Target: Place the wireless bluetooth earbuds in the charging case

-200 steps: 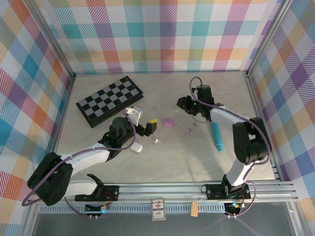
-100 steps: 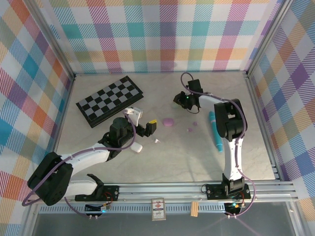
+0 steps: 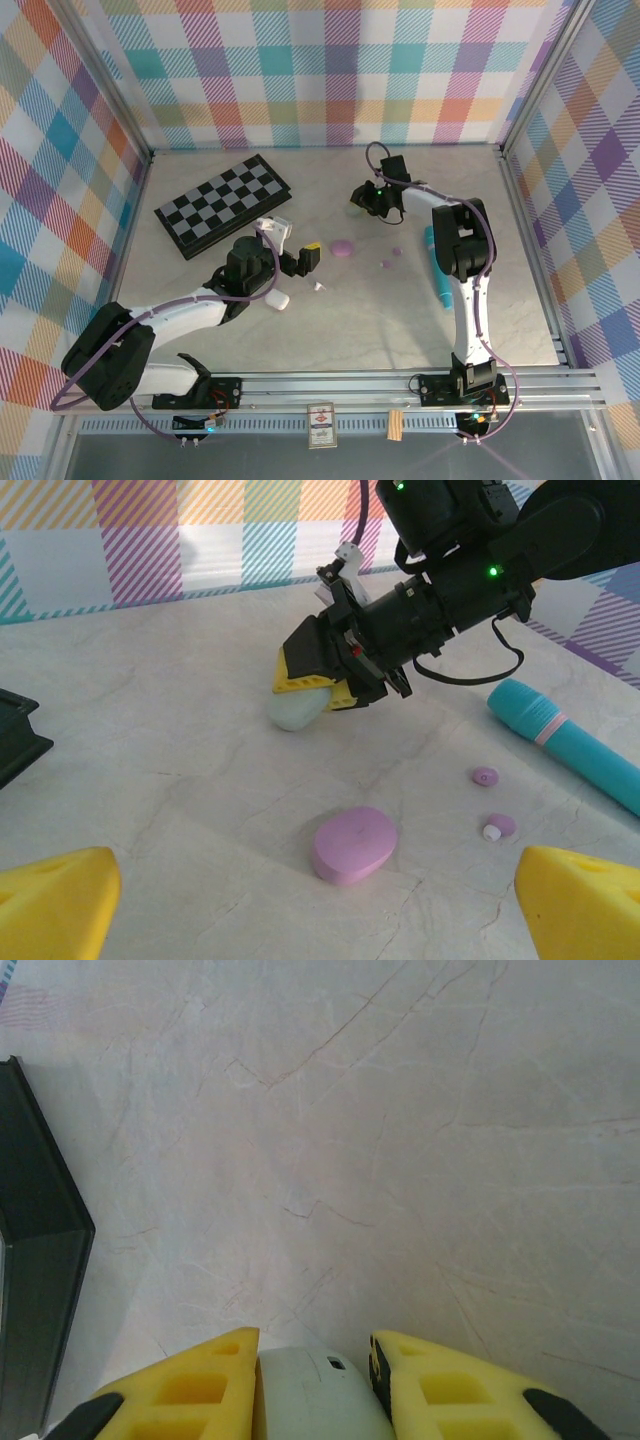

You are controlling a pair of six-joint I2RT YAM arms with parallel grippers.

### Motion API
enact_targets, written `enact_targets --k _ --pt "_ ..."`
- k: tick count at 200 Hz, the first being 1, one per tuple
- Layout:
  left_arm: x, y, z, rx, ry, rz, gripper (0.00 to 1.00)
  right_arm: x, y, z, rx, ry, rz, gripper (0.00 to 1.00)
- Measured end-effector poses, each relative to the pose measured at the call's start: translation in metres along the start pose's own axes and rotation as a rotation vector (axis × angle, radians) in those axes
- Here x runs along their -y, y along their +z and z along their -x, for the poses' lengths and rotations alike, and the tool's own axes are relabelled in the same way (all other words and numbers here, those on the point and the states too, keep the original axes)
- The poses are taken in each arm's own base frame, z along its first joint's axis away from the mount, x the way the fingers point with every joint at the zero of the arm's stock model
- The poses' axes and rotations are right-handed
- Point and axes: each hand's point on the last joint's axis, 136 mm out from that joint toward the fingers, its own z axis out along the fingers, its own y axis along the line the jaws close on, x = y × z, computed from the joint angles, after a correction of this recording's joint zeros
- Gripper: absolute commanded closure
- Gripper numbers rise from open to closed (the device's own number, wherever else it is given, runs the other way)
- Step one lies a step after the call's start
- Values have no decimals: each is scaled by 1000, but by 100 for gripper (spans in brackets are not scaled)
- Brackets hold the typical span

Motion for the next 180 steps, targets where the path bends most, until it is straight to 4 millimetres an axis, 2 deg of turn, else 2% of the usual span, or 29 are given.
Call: enact_targets --k 38,73,97,121,180 --pt "0 0 0 1 0 0 0 6 -2 2 2 -22 -19 46" --pt "1 0 0 0 0 -7 0 12 -20 5 33 -56 -86 29" --pt "2 -2 4 9 1 -9 0 19 -38 5 55 -76 -137 24" --pt "3 -4 8 21 2 -10 0 17 -63 3 88 -115 -162 19" --pt "4 -10 14 14 21 -10 0 -7 -128 -15 159 -285 -125 11"
